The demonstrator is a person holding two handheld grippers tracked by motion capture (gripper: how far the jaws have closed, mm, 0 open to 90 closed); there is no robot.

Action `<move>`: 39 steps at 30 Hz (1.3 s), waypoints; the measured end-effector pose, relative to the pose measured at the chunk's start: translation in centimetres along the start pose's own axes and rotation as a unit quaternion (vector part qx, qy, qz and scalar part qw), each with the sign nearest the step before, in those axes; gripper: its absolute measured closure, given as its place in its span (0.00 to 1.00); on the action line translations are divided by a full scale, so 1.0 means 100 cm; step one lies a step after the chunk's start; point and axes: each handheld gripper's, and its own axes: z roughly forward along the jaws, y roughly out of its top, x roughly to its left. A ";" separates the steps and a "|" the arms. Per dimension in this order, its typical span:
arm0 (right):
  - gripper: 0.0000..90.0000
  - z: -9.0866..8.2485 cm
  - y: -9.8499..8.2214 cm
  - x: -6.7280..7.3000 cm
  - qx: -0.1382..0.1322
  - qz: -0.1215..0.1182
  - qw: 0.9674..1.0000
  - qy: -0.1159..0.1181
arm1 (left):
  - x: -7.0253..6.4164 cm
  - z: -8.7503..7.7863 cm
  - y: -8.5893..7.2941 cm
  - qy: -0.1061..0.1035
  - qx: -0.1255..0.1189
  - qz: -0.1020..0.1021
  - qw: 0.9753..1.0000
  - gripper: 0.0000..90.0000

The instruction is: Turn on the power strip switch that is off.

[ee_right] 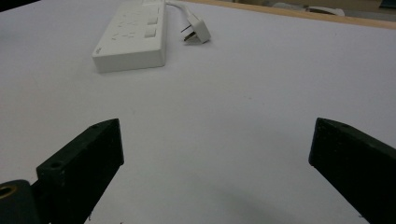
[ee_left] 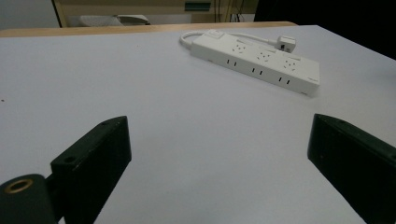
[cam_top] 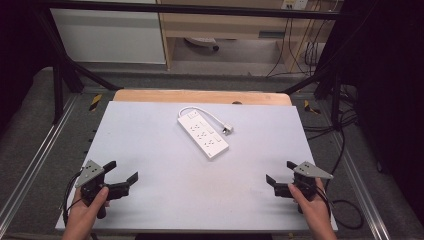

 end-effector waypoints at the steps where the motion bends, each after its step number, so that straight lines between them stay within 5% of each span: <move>1: 0.04 0.000 0.000 0.000 0.002 0.000 1.000 0.000 | 0.000 0.000 0.000 -0.001 -0.002 -0.002 1.000 0.07; 17: 0.02 -0.009 0.001 -0.005 0.001 0.035 0.999 -0.030 | -0.003 0.002 0.000 -0.006 0.002 0.004 1.000 0.07; 39: 0.06 -0.008 0.022 0.008 0.034 0.029 0.999 0.004 | -0.003 0.002 -0.003 -0.007 0.014 0.009 1.000 0.06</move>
